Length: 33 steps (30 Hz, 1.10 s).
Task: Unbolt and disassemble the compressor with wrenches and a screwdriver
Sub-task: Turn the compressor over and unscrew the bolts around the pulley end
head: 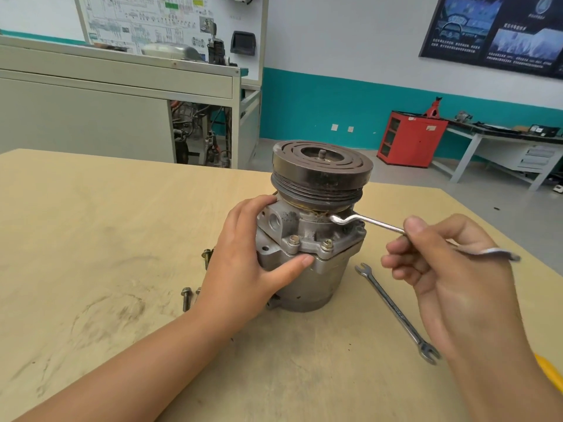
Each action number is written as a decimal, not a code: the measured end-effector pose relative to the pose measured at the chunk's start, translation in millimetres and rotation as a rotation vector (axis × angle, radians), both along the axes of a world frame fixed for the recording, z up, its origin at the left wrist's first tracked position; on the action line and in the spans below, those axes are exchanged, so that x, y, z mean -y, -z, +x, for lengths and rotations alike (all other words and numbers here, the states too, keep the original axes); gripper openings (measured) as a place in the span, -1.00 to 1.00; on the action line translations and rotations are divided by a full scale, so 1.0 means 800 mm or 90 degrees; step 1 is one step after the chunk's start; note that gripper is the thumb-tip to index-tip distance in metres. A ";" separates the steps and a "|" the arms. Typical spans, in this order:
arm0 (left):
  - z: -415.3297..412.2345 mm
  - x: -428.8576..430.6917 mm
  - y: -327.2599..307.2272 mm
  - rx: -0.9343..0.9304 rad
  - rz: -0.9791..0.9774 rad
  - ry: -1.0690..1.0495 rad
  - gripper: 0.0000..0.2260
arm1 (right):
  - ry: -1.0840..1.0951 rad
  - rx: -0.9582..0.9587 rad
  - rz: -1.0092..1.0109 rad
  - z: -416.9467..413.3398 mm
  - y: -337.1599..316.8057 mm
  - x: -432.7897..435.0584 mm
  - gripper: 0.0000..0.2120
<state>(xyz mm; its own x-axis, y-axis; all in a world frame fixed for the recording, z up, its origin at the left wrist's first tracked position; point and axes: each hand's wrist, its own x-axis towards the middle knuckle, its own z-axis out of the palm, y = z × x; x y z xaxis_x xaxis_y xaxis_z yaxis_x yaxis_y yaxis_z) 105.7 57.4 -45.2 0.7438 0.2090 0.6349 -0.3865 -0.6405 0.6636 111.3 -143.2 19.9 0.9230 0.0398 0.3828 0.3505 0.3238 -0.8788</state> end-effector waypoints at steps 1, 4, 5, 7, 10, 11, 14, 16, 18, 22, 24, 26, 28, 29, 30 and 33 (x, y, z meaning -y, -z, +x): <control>0.000 0.004 0.000 0.004 -0.009 -0.011 -0.41 | 0.040 0.051 -0.030 -0.011 0.005 -0.002 -0.83; -0.003 0.016 0.000 0.012 -0.020 -0.046 -0.38 | 0.180 0.198 -0.133 -0.033 0.024 -0.013 -0.78; -0.004 0.019 0.000 0.011 -0.020 -0.056 -0.38 | 0.205 0.238 -0.154 -0.037 0.030 -0.016 -0.79; -0.005 0.022 -0.001 0.007 -0.019 -0.073 -0.33 | 0.233 0.307 -0.194 -0.040 0.038 -0.019 -0.82; -0.006 0.026 -0.004 -0.010 -0.019 -0.094 -0.31 | 0.273 0.349 -0.251 -0.039 0.043 -0.018 -0.83; -0.007 0.027 -0.004 -0.014 -0.019 -0.098 -0.30 | 0.285 0.355 -0.276 -0.039 0.043 -0.018 -0.81; -0.009 0.028 -0.005 -0.020 -0.019 -0.104 -0.29 | 0.310 0.397 -0.382 -0.042 0.040 -0.020 -0.73; -0.009 0.027 -0.004 -0.015 -0.021 -0.101 -0.29 | 0.316 0.410 -0.422 -0.044 0.036 -0.021 -0.71; -0.009 0.026 -0.003 -0.010 -0.021 -0.098 -0.30 | 0.308 0.408 -0.439 -0.047 0.035 -0.021 -0.72; -0.009 0.026 -0.003 -0.008 -0.022 -0.094 -0.30 | 0.189 0.168 -0.236 -0.046 0.028 -0.014 -0.74; -0.010 0.026 -0.002 -0.009 -0.023 -0.094 -0.30 | 0.129 0.058 -0.154 -0.036 0.022 -0.004 -0.83; -0.009 0.026 -0.001 -0.009 -0.021 -0.095 -0.31 | 0.057 -0.043 -0.086 -0.023 0.018 0.010 -0.89; -0.008 0.027 -0.001 -0.008 -0.017 -0.095 -0.31 | -0.002 -0.118 -0.033 -0.008 0.016 0.017 -0.88; -0.008 0.027 -0.001 -0.009 -0.013 -0.096 -0.31 | -0.015 -0.142 -0.014 0.001 0.016 0.019 -0.86; -0.007 0.026 -0.001 -0.010 -0.008 -0.097 -0.31 | -0.011 -0.157 0.004 0.011 0.017 0.019 -0.84; -0.007 0.025 0.000 -0.012 -0.012 -0.086 -0.28 | 0.036 -0.186 0.023 0.041 0.021 0.009 -0.85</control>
<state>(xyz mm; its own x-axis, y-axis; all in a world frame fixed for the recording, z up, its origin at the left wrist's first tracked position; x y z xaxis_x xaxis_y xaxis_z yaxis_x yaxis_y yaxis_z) 99.8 37.3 -44.9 0.7201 0.3203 0.6155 -0.2841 -0.6732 0.6827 144.2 -150.0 3.4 0.9946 -0.0243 0.1012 0.1034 0.3438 -0.9333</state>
